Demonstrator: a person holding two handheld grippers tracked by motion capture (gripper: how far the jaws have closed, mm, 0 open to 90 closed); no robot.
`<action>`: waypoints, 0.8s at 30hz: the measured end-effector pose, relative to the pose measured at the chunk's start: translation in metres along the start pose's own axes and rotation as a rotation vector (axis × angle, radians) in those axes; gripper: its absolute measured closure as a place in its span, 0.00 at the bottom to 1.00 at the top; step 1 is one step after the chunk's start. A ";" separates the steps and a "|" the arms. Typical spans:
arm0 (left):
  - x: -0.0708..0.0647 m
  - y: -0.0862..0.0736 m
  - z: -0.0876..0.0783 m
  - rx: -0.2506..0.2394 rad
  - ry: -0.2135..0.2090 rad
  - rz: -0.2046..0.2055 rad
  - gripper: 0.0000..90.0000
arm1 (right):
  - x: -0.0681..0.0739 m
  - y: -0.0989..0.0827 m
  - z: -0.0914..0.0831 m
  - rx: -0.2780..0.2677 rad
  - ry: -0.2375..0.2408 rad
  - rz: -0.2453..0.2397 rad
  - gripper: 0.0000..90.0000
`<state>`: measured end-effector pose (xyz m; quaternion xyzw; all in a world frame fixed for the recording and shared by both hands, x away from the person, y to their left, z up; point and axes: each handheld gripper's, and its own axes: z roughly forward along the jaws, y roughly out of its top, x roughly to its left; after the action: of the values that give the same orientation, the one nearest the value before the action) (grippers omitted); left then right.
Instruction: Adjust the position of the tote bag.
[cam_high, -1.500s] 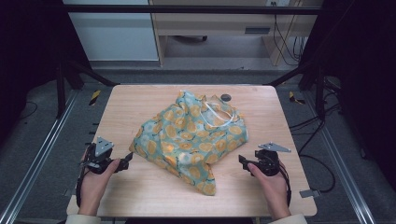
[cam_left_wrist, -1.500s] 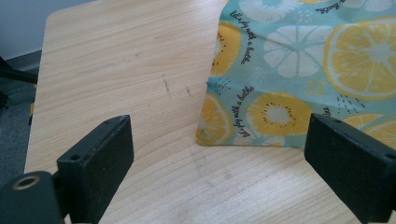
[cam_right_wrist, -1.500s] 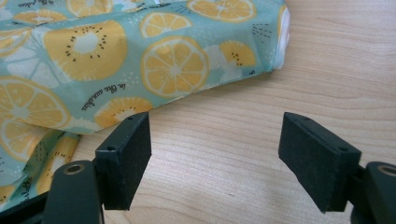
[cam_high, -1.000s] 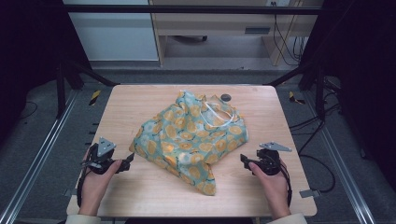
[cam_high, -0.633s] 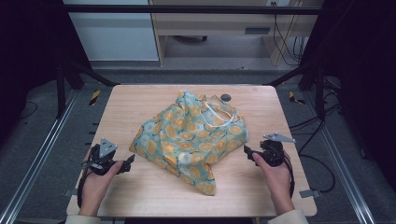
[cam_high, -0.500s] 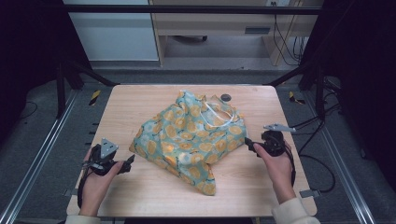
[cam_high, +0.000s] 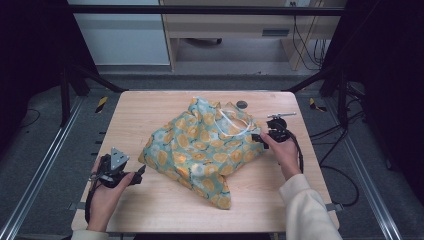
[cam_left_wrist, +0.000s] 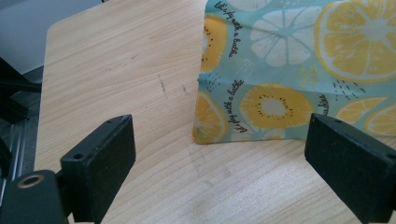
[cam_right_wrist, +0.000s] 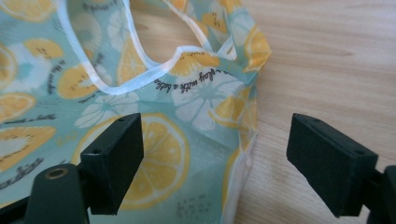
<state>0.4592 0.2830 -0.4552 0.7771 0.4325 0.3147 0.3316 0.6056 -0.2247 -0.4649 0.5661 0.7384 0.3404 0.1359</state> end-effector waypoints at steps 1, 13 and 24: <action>0.000 0.000 0.000 -0.001 0.000 0.000 0.10 | 0.000 0.000 0.004 0.010 -0.006 -0.010 0.21; -0.002 0.001 0.000 -0.001 0.005 0.009 0.10 | 0.014 -0.011 0.015 0.071 -0.011 -0.122 0.37; -0.001 0.006 -0.010 -0.067 -0.052 -0.050 0.12 | 0.018 -0.011 0.017 0.077 -0.007 -0.202 0.97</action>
<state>0.4541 0.2821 -0.4452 0.7625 0.4321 0.3003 0.3764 0.6015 -0.2033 -0.4815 0.4949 0.8037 0.2943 0.1504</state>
